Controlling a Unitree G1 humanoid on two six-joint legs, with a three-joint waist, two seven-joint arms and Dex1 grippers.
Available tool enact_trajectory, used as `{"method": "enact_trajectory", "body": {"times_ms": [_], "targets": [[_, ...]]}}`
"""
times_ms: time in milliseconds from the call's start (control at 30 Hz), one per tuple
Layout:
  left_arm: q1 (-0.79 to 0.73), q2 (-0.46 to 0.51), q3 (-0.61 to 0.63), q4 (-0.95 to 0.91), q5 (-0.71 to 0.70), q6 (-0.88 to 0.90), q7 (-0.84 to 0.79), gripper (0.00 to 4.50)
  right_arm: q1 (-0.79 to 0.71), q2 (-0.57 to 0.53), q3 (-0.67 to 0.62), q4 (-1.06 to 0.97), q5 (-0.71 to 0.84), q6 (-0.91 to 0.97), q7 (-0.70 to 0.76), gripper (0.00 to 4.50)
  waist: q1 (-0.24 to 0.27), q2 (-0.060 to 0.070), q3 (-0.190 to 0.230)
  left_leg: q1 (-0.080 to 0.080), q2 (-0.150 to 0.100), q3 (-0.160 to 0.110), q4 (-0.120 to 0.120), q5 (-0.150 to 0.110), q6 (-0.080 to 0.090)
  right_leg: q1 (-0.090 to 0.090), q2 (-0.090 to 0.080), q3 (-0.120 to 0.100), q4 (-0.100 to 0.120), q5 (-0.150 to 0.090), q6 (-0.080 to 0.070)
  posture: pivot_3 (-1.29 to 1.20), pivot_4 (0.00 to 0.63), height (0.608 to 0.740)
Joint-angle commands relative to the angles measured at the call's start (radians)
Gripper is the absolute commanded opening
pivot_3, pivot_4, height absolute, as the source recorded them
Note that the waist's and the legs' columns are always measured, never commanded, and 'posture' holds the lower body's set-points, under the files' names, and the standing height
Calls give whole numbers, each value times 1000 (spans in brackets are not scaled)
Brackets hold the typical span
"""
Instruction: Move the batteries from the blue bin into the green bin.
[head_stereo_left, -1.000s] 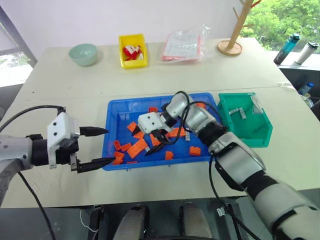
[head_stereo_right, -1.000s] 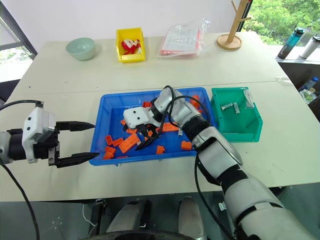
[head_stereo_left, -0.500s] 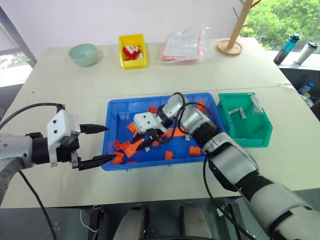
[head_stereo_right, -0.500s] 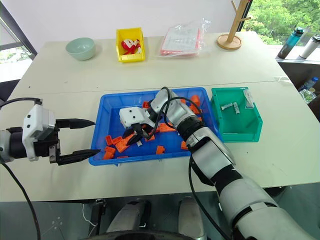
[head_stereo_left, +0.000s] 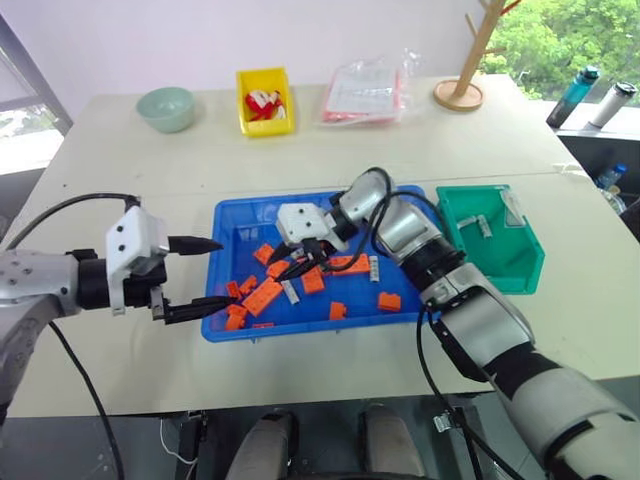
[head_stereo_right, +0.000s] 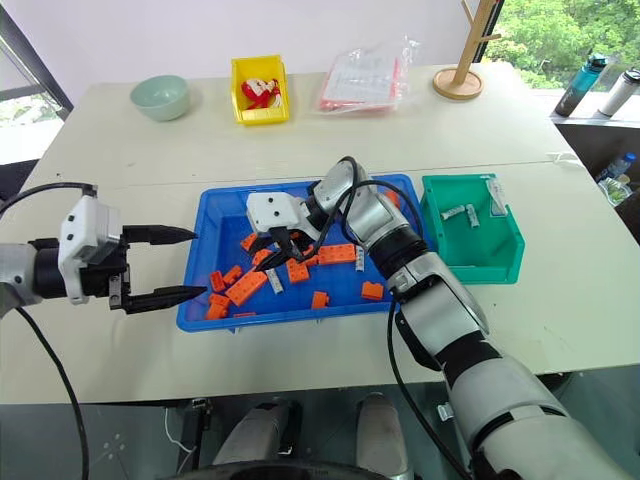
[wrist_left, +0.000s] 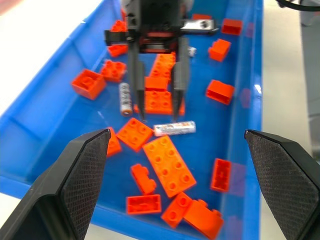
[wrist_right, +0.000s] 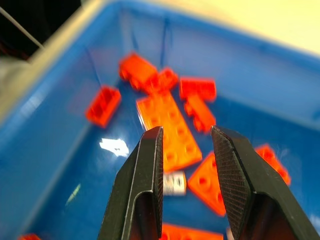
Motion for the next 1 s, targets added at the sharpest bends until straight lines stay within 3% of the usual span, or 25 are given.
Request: {"method": "enact_trajectory", "body": {"times_ms": [33, 133, 233, 867, 967, 1000], "targets": [[-17, 9, 8, -6, 2, -20, -9, 4500, 7, -14, 3, 24, -16, -38, -3, 1540, 0, 0, 0, 0, 0, 0, 0, 0, 0, 0, 0, 0, 0, 0, 0, 0, 150, 719], [-19, 7, 10, -8, 1, -17, -5, 4500, 14, -12, 0, 48, -18, -67, -8, 2334, -1, 0, 0, 0, 0, 0, 0, 0, 0, 0, 0, 0, 0, 0, 0, 0, 150, 719], [-1, 7, 20, -21, 0, -13, -5, 4500, 28, -19, 5, 37, -18, -83, 12, 3724, -2, 0, 0, 0, 0, 0, 0, 0, 0, 0, 0, 0, 0, 0, 0, 0, 150, 719], [19, 15, 62, -41, -12, 5, 9, 4500, 70, 16, 18, 78, -47, -118, -10, 3724, 0, 0, 0, 0, 0, 0, 0, 0, 0, 0, 0, 0, 0, 0, 0, 0, 150, 719], [15, 13, 59, -40, -12, 5, 12, 4500, 69, 17, 14, 92, -46, -120, -11, 2929, 0, 0, 0, 0, 0, 0, 0, 0, 0, 0, 0, 0, 0, 0, 0, 0, 150, 719], [12, 13, 57, -39, -12, 4, 13, 4500, 69, 16, 12, 93, -46, -122, -10, 2389, -1, 0, 0, 0, 0, 0, 0, 0, 0, 0, 0, 0, 0, 0, 0, 0, 150, 719]]}}
